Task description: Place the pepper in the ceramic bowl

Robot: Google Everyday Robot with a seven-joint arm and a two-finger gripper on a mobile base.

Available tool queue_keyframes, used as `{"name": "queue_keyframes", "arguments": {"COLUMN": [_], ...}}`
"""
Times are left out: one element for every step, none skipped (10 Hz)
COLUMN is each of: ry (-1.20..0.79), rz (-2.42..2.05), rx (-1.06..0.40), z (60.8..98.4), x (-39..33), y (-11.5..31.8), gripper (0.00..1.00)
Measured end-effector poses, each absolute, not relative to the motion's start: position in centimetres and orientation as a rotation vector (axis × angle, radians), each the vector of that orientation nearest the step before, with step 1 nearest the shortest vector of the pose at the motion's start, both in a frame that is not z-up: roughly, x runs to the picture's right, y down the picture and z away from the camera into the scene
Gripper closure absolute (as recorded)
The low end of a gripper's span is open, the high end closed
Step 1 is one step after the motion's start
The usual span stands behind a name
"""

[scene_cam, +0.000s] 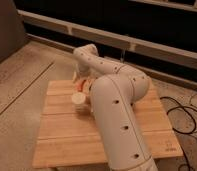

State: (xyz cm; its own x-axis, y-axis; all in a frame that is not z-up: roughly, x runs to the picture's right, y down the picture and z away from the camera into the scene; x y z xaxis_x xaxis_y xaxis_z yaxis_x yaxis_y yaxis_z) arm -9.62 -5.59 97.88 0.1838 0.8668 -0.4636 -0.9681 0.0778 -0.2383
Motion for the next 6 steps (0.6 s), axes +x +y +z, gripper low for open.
{"name": "queue_keyframes", "arguments": {"ry": [0.223, 0.223, 0.221, 0.223, 0.223, 0.226], "rz": [1.376, 1.367, 1.366, 1.367, 1.368, 1.364], "rx": [-0.539, -0.536, -0.536, -0.534, -0.534, -0.533], "z": [99.01, 99.60, 99.67, 99.70, 99.71, 99.66], "x": [-9.70, -9.88, -9.93, -9.74, -9.67, -9.68], "y": [-5.65, -5.50, -5.53, -5.53, -5.53, -5.47], "gripper": [0.35, 0.35, 0.35, 0.35, 0.35, 0.35]}}
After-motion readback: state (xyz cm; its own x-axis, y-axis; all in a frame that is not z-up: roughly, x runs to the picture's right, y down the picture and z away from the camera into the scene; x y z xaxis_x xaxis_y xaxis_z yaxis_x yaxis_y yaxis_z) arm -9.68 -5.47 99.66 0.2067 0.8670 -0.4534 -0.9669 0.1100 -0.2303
